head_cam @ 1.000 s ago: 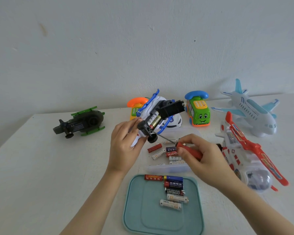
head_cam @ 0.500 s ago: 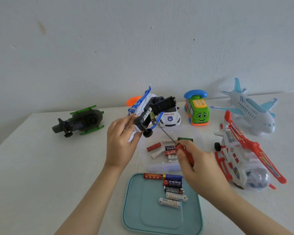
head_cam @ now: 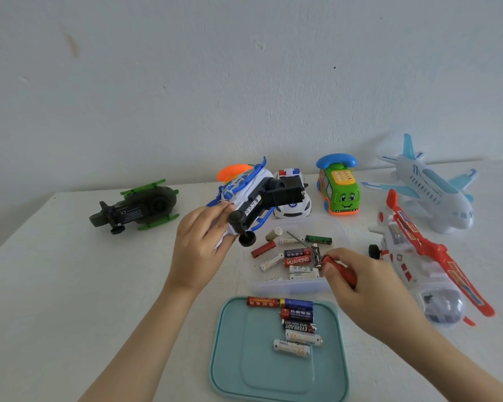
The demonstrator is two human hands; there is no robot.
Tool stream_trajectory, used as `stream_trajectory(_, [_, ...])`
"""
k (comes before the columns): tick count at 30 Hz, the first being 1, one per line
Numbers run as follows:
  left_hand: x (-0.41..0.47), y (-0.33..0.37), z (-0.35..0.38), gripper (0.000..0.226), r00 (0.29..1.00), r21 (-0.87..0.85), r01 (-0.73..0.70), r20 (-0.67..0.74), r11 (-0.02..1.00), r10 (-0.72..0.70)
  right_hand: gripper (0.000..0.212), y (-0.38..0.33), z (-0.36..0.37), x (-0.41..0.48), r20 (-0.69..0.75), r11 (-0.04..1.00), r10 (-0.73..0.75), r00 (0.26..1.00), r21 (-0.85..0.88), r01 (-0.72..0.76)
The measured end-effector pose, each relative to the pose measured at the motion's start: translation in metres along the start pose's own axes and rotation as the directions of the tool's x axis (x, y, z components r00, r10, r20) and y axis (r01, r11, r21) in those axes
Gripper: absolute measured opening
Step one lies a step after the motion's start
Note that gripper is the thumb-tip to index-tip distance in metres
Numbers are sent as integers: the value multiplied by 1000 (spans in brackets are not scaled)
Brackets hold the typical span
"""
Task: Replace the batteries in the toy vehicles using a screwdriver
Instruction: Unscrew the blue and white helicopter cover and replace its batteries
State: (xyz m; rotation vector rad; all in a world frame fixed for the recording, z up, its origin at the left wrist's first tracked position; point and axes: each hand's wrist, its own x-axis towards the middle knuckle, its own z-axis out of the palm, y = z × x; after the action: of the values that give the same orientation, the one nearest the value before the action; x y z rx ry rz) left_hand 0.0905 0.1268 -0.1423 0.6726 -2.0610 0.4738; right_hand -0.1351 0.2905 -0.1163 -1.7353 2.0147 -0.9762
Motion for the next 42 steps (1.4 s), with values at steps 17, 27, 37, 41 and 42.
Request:
stream_trajectory(17, [15, 13, -9, 39, 1000, -162, 5, -20, 987, -8, 23, -20, -11, 37, -154, 981, -147, 977, 106, 164])
stream_trajectory(27, [16, 5, -6, 34, 998, -186, -54, 29, 981, 60, 23, -6, -13, 41, -52, 949, -126, 991, 285, 136])
stream_trajectory(37, [12, 3, -1, 31, 994, -140, -87, 59, 986, 96, 24, 0, -14, 34, -47, 964, -100, 994, 245, 108])
stream_trajectory(41, [13, -1, -3, 31, 996, -120, -72, 46, 990, 78, 26, 0, -19, 32, 33, 988, -112, 993, 111, 108])
stream_trajectory(42, [14, -2, -4, 31, 995, -112, -79, 43, 991, 84, 27, 0, -21, 31, 52, 991, -107, 993, 82, 103])
